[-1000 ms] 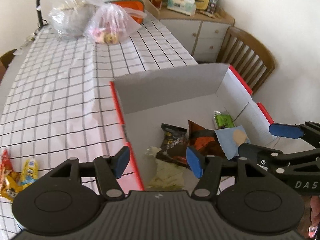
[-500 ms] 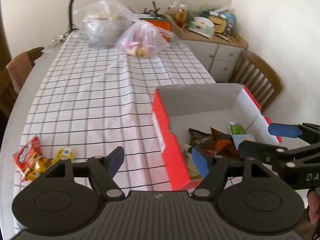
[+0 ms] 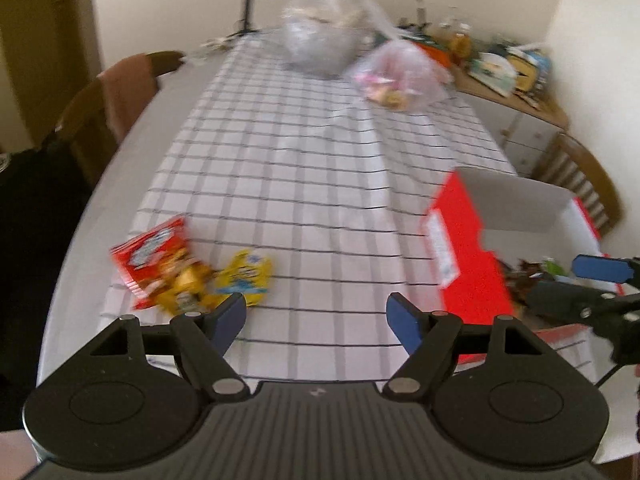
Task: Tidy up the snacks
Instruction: 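Move both tools back toward the remaining snack pile, then grasp the yellow snack packet with the right tool while the left tool grasps the dark round candy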
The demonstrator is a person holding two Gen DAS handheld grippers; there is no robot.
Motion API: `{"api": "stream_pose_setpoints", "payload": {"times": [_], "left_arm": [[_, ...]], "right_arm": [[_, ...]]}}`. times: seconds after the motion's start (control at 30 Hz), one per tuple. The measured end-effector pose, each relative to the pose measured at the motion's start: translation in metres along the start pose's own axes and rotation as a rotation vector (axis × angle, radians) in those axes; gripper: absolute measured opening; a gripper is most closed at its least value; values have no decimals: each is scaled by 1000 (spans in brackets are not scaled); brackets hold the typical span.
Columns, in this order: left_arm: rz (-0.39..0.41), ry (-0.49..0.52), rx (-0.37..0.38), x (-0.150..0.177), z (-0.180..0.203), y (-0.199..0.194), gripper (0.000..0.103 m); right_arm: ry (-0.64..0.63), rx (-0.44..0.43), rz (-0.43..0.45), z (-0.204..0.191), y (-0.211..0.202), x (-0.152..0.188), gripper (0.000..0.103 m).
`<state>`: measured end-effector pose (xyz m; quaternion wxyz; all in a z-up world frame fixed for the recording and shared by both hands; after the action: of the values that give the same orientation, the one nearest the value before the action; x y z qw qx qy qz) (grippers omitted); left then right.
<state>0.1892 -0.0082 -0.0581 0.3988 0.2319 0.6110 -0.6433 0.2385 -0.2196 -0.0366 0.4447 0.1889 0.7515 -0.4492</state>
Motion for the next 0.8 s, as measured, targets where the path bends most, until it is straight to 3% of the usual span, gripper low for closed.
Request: {"api": "stream_pose_setpoints", "payload": {"times": [0.37, 0.8], "left_arm": [[-57, -74, -138, 38, -78, 10, 77], [-71, -72, -131, 74, -102, 31, 77]], "right_arm": [[-49, -98, -108, -60, 72, 11, 103], [-169, -191, -224, -123, 149, 23, 101]]}}
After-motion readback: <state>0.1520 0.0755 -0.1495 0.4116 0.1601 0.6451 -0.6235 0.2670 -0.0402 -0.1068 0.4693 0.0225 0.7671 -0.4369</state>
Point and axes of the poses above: each gripper's, at about its wrist camera, not at the fingertips, and y roughly the way its jaws point, z to its right, x to its underside, the point moved 1 cm from there along y, roughly the way its jaws point, and after that the axes turned 15 degrees about z, right-handed, at the moved point
